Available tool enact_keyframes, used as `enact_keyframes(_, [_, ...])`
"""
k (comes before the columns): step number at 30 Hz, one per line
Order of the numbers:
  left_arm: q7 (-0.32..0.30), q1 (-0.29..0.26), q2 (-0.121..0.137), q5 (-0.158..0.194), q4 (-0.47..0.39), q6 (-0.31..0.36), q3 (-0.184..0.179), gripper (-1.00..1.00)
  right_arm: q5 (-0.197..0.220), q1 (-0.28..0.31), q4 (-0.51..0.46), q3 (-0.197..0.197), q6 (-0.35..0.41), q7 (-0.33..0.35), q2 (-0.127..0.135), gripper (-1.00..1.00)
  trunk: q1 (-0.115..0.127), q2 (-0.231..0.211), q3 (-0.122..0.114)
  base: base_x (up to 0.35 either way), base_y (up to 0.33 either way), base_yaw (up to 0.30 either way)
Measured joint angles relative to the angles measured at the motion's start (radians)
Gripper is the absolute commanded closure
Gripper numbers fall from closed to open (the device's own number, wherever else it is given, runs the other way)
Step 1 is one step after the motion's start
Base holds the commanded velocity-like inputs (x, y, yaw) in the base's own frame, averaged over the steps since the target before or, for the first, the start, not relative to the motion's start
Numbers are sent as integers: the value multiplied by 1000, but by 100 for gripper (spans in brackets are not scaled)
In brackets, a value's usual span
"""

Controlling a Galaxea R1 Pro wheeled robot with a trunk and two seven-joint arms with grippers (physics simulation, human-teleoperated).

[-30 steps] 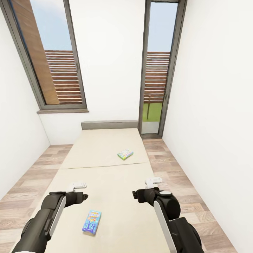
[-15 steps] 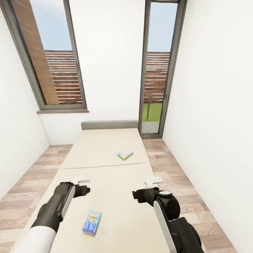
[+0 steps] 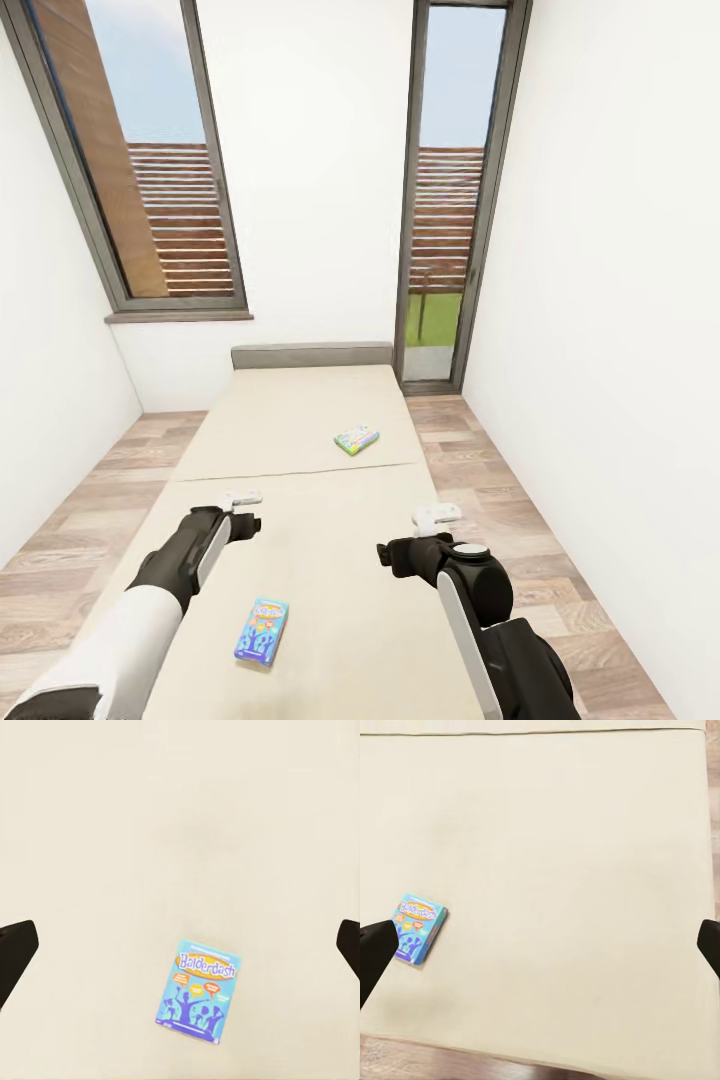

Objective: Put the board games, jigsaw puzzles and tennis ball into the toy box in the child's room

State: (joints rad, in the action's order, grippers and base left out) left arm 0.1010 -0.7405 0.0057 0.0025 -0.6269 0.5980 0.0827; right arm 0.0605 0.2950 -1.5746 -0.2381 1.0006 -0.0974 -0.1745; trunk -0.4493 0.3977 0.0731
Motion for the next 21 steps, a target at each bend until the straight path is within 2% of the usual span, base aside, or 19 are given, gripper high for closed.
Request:
enact_keyframes(10, [1,-4,-1,-1,37,-74,2,-100,0,0,-2,-1,0,0,0,-100,0,0,3,0,0,0])
enact_keyframes(21, [2,-4,-1,-4,39,-89,2,-100,-1,0,-1,0,0,0,0,-100,0,0,20,0,0,0])
